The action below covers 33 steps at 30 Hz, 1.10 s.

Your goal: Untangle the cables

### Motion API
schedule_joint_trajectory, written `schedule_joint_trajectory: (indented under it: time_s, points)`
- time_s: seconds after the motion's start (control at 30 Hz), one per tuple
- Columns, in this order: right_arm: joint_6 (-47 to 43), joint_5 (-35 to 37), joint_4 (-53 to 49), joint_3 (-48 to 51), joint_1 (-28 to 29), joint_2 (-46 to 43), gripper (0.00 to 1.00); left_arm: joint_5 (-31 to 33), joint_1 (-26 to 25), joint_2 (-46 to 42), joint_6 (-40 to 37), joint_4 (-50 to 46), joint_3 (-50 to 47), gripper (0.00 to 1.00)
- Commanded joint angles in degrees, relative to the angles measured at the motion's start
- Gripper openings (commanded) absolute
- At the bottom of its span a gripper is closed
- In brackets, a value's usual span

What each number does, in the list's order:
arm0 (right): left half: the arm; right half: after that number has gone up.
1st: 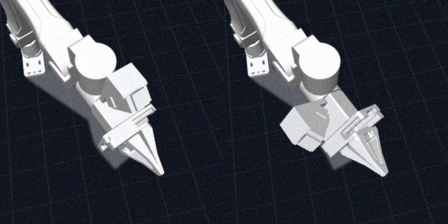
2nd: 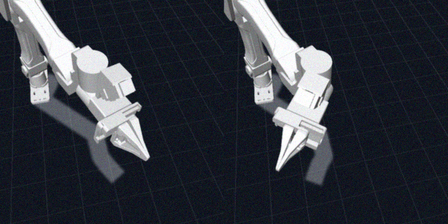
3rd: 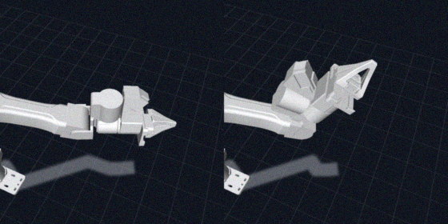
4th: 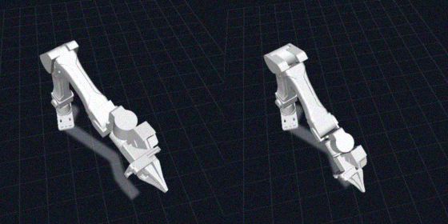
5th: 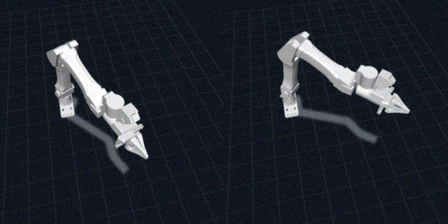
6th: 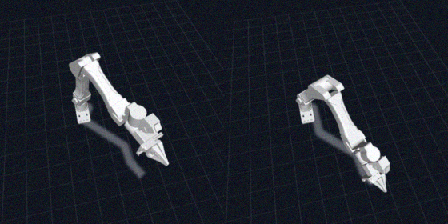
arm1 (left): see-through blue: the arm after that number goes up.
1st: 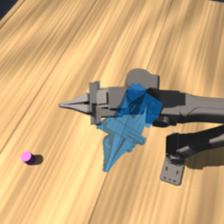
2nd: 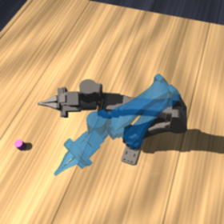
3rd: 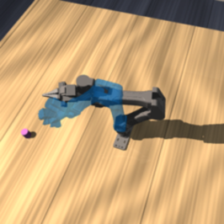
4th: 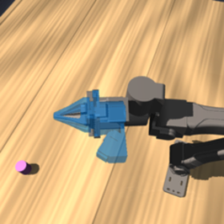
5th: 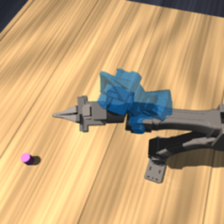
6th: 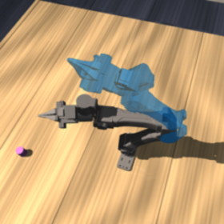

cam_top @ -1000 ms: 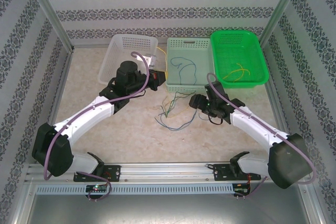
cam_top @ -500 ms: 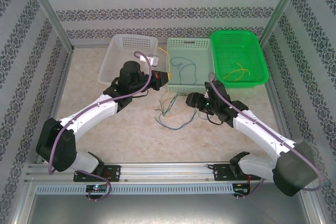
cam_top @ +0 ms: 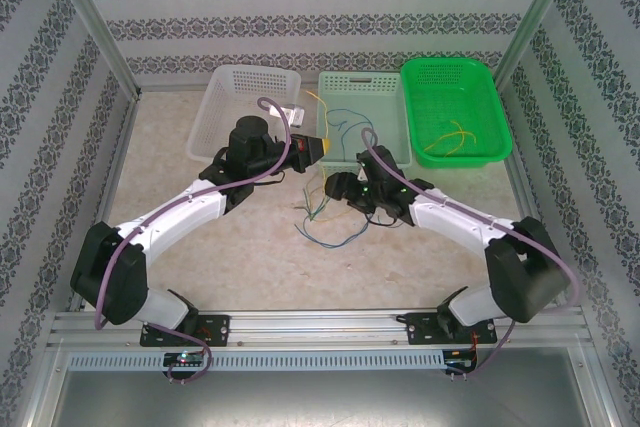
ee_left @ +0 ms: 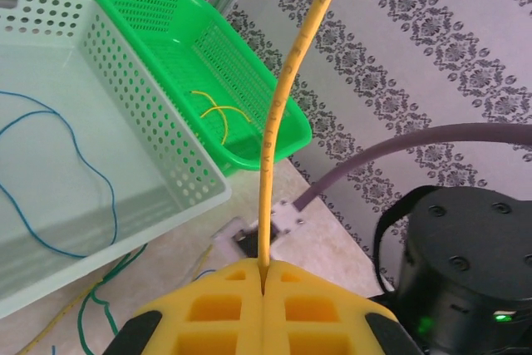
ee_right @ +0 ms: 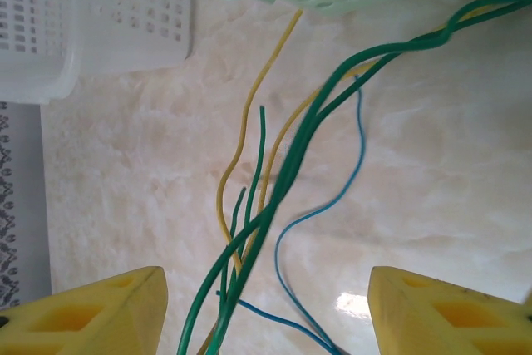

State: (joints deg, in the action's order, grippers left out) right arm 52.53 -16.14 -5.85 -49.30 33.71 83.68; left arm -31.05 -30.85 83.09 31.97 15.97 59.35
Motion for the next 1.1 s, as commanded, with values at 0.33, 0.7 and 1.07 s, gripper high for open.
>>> schedule_joint_trajectory:
  time_s: [0.33, 0.7, 1.07]
  points:
    - [1.73, -1.84, 3.28, -6.32, 2.71, 11.69, 0.33, -3.22, -0.74, -0.18, -1.40, 6.31, 0.87, 0.00]
    - [5.42, 7.92, -0.30, -2.44, 4.08, 13.69, 0.04, -1.82, 0.02, -6.27, -2.92, 1.82, 6.09, 0.00]
    - [12.35, 10.62, 5.99, -0.34, 4.39, 18.30, 0.00, -1.42, 0.35, -12.71, -0.20, 1.87, 8.40, 0.00]
